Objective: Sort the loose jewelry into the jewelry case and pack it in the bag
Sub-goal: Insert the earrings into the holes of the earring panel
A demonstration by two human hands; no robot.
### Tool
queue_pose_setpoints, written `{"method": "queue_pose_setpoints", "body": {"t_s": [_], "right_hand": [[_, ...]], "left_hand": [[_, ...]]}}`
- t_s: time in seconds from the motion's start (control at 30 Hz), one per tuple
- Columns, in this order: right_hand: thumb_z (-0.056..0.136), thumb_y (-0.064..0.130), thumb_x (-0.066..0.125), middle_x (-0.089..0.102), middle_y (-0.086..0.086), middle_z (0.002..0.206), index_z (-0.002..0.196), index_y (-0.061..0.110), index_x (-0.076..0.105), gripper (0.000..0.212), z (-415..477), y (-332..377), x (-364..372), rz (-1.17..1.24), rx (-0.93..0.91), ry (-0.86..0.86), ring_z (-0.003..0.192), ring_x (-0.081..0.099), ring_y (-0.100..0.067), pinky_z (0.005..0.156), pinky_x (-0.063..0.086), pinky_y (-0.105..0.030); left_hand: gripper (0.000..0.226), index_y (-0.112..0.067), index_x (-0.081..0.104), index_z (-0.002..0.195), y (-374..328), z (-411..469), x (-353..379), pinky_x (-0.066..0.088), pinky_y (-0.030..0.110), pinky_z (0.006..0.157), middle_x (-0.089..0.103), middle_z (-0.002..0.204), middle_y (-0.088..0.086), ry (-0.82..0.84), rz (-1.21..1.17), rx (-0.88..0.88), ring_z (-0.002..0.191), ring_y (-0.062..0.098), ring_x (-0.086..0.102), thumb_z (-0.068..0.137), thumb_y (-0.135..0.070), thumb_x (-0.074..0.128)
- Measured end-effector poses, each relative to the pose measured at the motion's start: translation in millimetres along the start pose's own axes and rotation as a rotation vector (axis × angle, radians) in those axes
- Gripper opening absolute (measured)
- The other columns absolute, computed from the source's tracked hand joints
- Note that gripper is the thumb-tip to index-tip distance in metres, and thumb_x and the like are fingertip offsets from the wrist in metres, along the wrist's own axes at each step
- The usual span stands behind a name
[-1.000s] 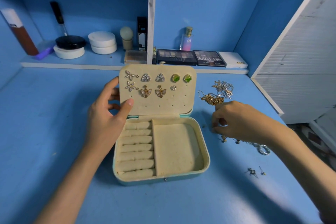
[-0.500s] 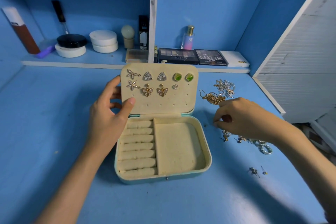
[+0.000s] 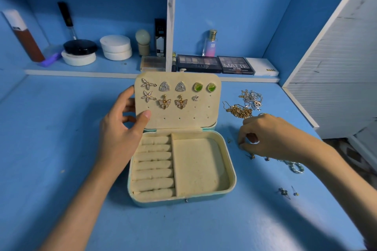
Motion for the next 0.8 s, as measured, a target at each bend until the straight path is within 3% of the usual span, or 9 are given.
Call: {"method": "queue_pose_setpoints", "body": {"t_s": [0.17, 0.27, 0.37, 0.47, 0.57, 0.7, 0.8], "right_hand": [[0.081, 0.021, 0.062, 0.056, 0.010, 0.070, 0.080, 0.027, 0.064, 0.007, 1, 3, -9, 0.125, -0.023, -0.108, 0.065, 0.049, -0.010, 0.063, 0.046, -0.027], [0.080, 0.012, 0.068, 0.059, 0.003, 0.064, 0.074, 0.024, 0.065, 0.014, 4, 9, -29, 0.418, -0.071, -0.214, 0.057, 0.049, -0.010, 0.056, 0.041, -0.019], [0.081, 0.014, 0.069, 0.065, 0.003, 0.075, 0.075, 0.024, 0.065, 0.012, 11, 21, -54, 0.663, -0.126, -0.363, 0.069, 0.056, -0.017, 0.063, 0.045, -0.030], [0.080, 0.016, 0.063, 0.067, 0.007, 0.087, 0.080, 0.015, 0.065, 0.002, 25, 34, -71, 0.667, -0.187, -0.522, 0.085, 0.060, -0.012, 0.073, 0.048, -0.028], [0.084, 0.013, 0.058, 0.068, 0.002, 0.097, 0.084, 0.015, 0.062, 0.004, 42, 46, -74, 0.661, -0.217, -0.535, 0.089, 0.061, -0.011, 0.081, 0.048, -0.019], [0.089, 0.005, 0.055, 0.069, -0.003, 0.091, 0.087, 0.014, 0.058, 0.010, 51, 56, -69, 0.701, -0.208, -0.487, 0.080, 0.061, -0.022, 0.073, 0.048, -0.037], [0.093, 0.010, 0.052, 0.069, 0.001, 0.093, 0.088, 0.016, 0.053, 0.008, 49, 57, -68, 0.699, -0.214, -0.497, 0.076, 0.059, -0.034, 0.060, 0.047, -0.039]], "left_hand": [[0.046, -0.040, 0.052, 0.122, -1, 0, 0, 0.051, 0.016, 0.074, 0.063, 0.095, -0.032, -0.007, 0.001, -0.002, 0.088, 0.002, 0.061, 0.078, -0.028, 0.061], [0.046, -0.044, 0.052, 0.121, -3, 0, 0, 0.051, 0.019, 0.076, 0.062, 0.095, -0.032, -0.018, 0.008, -0.001, 0.089, 0.001, 0.061, 0.078, -0.028, 0.061], [0.046, -0.050, 0.050, 0.118, -5, -1, -1, 0.052, 0.021, 0.076, 0.062, 0.095, -0.033, -0.017, 0.007, -0.004, 0.089, 0.003, 0.061, 0.077, -0.033, 0.061], [0.043, -0.048, 0.053, 0.115, -7, -1, -1, 0.052, 0.020, 0.076, 0.062, 0.094, -0.032, -0.023, -0.008, -0.004, 0.086, 0.002, 0.061, 0.078, -0.027, 0.061], [0.043, -0.045, 0.053, 0.116, -11, -3, -1, 0.053, 0.025, 0.077, 0.064, 0.096, -0.025, -0.027, -0.016, -0.026, 0.084, 0.004, 0.062, 0.078, -0.026, 0.061], [0.047, -0.046, 0.054, 0.119, -16, -7, -3, 0.054, 0.031, 0.081, 0.063, 0.097, -0.022, -0.035, 0.005, -0.061, 0.088, 0.010, 0.062, 0.077, -0.027, 0.061], [0.044, -0.040, 0.055, 0.119, -32, -12, -10, 0.049, 0.029, 0.087, 0.060, 0.104, -0.019, -0.183, 0.083, -0.024, 0.100, 0.015, 0.058, 0.079, -0.023, 0.058]]}}
Point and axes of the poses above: each hand's wrist, its own z-axis towards the middle knuckle, its own x-axis out of the palm, y = z × x, the point moved 4 cm from there along z, towards the middle knuckle
